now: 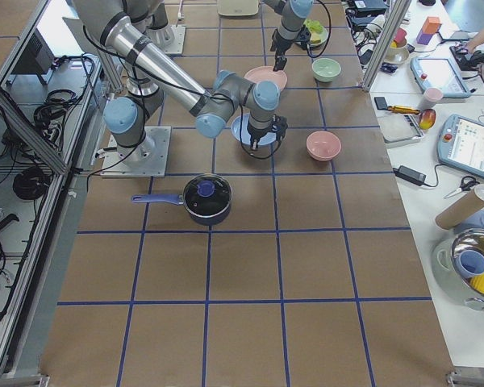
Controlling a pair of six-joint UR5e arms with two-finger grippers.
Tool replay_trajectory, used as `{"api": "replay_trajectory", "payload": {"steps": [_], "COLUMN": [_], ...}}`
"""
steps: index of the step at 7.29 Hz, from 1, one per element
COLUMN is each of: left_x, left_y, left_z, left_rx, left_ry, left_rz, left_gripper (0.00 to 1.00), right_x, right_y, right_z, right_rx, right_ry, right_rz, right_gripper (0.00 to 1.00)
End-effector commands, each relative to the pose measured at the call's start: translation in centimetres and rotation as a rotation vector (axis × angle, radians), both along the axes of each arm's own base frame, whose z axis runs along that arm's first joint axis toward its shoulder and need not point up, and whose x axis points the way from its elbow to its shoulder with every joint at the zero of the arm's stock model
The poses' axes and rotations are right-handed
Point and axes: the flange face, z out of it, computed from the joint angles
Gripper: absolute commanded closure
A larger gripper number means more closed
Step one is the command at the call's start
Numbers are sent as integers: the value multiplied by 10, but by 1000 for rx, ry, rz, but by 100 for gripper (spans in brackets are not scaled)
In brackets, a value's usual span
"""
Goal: Stack three plates with pink and blue
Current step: 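Open the left gripper and raise it away from the stacked plates, then carry the blue plate over the pink plate with the right gripper while the left withdraws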
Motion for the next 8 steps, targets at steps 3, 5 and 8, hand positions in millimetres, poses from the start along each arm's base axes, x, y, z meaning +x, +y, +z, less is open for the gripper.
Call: {"api": "replay_trajectory", "payload": {"steps": [3,5,8], "left_x": [90,144,183], "left_y": [-1,-1,17], "left_z": [103,141,167], "left_rx": [18,54,93], "left_ry": [44,72,81], "left_rz": [-90,-149,-167], "left_gripper": [0,2,15], "right_x": [86,148,242], "right_y": [-4,-10,-40], "right_z": [27,21,15], "right_rx": [-68,-113,-137], "right_ry": [39,45,32], "right_rz": [38,10,-42], "right_gripper": [100,100,100]}}
